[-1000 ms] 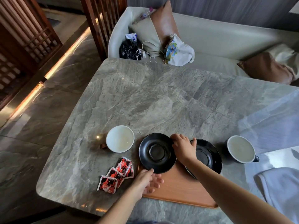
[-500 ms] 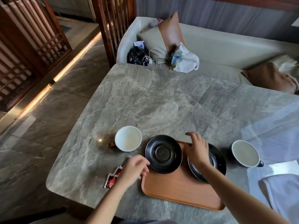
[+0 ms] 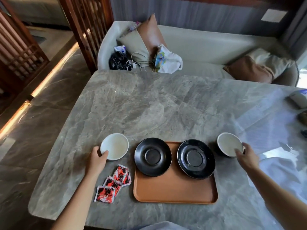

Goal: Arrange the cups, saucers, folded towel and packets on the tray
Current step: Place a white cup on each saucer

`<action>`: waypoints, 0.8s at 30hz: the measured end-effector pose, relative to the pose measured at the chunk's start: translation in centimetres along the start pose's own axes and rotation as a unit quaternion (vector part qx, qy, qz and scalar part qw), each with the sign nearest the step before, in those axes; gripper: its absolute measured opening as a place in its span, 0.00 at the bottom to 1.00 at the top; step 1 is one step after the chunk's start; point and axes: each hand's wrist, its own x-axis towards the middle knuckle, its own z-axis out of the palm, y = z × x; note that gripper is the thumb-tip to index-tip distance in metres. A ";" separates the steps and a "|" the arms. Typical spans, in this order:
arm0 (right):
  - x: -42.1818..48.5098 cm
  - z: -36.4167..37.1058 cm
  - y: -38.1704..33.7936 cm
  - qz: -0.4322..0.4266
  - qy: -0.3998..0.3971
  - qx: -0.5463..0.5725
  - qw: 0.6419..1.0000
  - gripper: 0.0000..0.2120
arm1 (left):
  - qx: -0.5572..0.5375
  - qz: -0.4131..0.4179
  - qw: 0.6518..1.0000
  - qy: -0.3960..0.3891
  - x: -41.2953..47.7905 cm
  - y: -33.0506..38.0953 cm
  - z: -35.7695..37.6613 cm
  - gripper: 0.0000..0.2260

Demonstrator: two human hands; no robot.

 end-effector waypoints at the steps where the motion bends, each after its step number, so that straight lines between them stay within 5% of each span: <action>1: -0.2 0.0 0.2 0.011 0.002 0.015 1.000 0.13 | 0.008 -0.005 1.000 0.003 0.1 -0.3 0.0 0.11; 9: -4.3 1.6 1.6 0.100 -0.012 0.198 0.975 0.21 | 0.027 -0.071 0.996 -0.049 -0.2 -2.3 0.0 0.17; 14: -6.0 2.3 -0.5 0.174 -0.108 0.333 0.920 0.16 | -0.057 -0.100 0.993 -0.024 -1.4 -1.7 1.1 0.17; 18: -6.0 2.4 -1.5 0.236 -0.101 0.404 0.878 0.10 | -0.111 -0.107 0.988 0.001 -2.0 -0.4 1.7 0.14; 24: -6.4 1.3 -1.6 0.175 -0.080 0.396 0.898 0.07 | -0.092 -0.036 0.995 -0.002 -3.3 2.3 1.7 0.14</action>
